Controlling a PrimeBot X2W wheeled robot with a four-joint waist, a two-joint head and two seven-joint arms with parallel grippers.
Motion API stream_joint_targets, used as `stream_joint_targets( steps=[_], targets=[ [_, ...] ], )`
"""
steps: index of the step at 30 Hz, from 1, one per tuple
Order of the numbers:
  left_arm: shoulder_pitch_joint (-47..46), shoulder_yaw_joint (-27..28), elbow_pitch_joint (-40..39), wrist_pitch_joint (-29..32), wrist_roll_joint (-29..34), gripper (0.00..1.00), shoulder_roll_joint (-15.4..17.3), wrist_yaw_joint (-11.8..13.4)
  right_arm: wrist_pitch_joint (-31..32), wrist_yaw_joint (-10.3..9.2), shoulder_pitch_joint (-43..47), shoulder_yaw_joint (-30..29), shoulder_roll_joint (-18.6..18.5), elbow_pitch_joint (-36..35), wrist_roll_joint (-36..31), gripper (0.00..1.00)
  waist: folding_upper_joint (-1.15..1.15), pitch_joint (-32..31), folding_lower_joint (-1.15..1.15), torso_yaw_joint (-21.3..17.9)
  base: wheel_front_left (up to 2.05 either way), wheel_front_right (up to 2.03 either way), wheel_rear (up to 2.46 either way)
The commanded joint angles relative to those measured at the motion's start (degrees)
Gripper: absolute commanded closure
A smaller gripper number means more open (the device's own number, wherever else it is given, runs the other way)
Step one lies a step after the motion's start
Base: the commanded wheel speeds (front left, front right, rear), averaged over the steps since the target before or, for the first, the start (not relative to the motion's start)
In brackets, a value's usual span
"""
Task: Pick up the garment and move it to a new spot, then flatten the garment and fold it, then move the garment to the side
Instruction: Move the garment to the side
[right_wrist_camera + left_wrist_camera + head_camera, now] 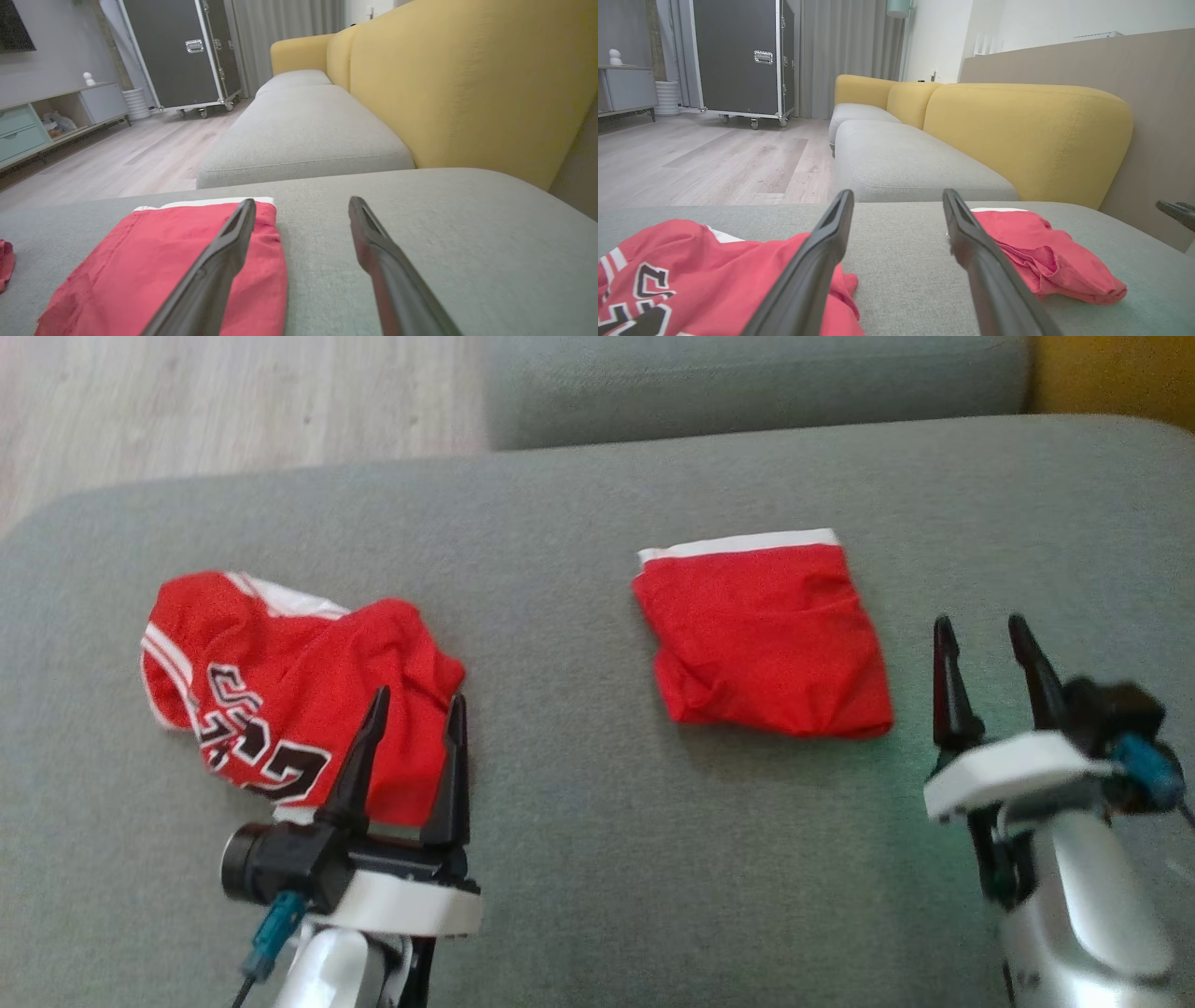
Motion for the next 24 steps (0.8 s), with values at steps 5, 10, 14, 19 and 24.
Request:
stream_joint_targets(
  steps=[5,10,14,19,24],
  targets=[
    [-5.3,0.0,-1.7,-0.3,0.0,0.00,0.1,-0.2,5.8,-0.04,-10.1,-1.3,0.0,6.6,0.7,0.00,0.00,4.8,0.00,5.2,0.00,0.00,0.00],
    [-6.5,-1.3,-1.3,-0.3,-0.6,0.00,0.1,0.1,9.3,-0.04,-15.6,-5.9,0.0,16.8,-0.4,0.00,0.00,6.3,0.00,8.2,0.00,0.00,0.00],
    [-6.8,-1.7,-1.0,-0.3,-1.0,0.00,0.1,0.4,10.4,-0.04,-18.9,-8.2,0.0,24.0,-2.1,0.00,0.00,6.7,0.00,9.6,0.00,0.00,0.00],
    [-6.7,-1.8,-1.0,-0.3,-1.2,0.00,0.1,0.8,9.7,-0.04,-21.4,-8.4,0.0,30.6,-5.5,0.14,0.00,6.7,0.00,9.9,0.00,0.00,0.00],
    [-6.6,-1.4,-0.9,-0.3,-1.0,0.00,0.1,1.1,5.7,-0.04,-22.9,-7.8,-0.1,32.3,-11.0,1.00,0.00,5.9,0.00,8.7,0.00,0.00,0.00]
  ],
)
